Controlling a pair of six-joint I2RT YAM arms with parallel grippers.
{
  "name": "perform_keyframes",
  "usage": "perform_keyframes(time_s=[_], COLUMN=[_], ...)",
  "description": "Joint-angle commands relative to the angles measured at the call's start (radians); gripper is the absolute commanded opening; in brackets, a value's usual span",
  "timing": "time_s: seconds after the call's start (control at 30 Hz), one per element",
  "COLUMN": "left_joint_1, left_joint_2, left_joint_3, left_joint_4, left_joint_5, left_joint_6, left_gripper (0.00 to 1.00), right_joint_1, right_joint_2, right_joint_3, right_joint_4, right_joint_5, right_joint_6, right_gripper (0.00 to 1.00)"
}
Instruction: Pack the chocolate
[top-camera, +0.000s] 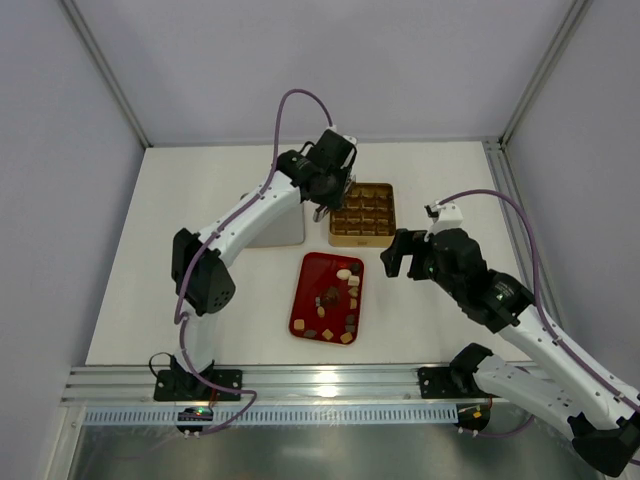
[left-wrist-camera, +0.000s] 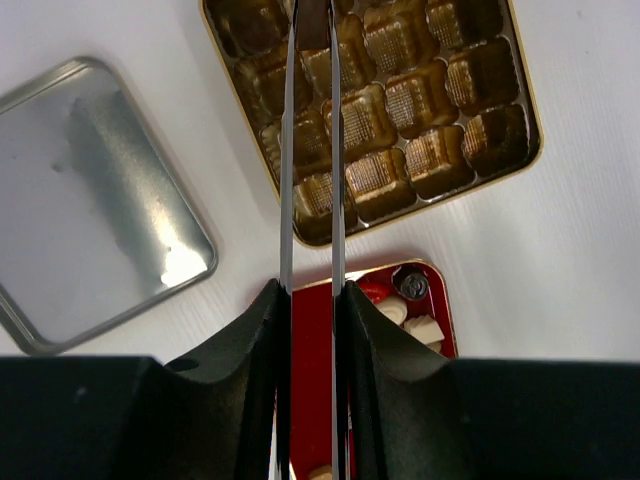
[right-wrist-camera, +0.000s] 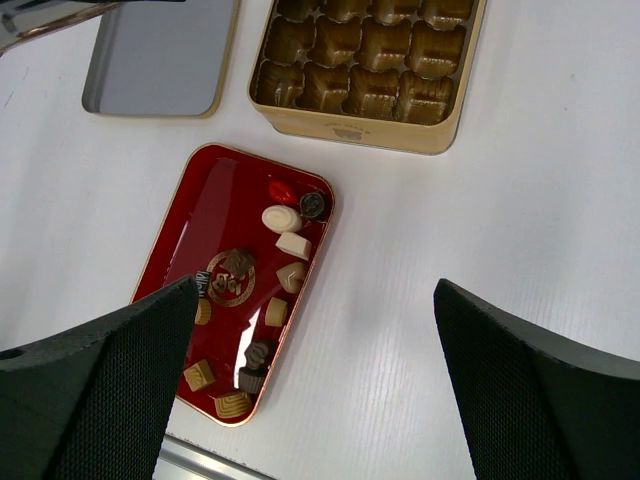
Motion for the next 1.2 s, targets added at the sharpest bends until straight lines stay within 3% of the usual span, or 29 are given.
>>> perform_keyframes(time_s=[0.0, 0.43, 1.17], left_joint_1=[0.007, 0.013, 0.022], left_joint_2=[0.029, 0.115, 0.122], left_joint_3=[0.074, 0.083, 0.06], left_joint_4=[0.087, 0.127, 0.127], left_joint_5=[0.027, 0.001, -0.019], left_joint_6=[0.042, 0.057, 0.092], left_gripper=[0.19, 0.19, 0.4], right_joint_1=[0.001, -0.001, -0.001], right_joint_2=[-0.029, -0.055, -0.055], right_joint_3=[0.039, 0.02, -0.002], right_joint_4=[-0.007, -0.021, -0.018], right_joint_5=[0.001, 0.008, 0.01], right_joint_6=[-0.011, -0.006, 0.006], right_gripper=[1.0, 1.0, 1.0])
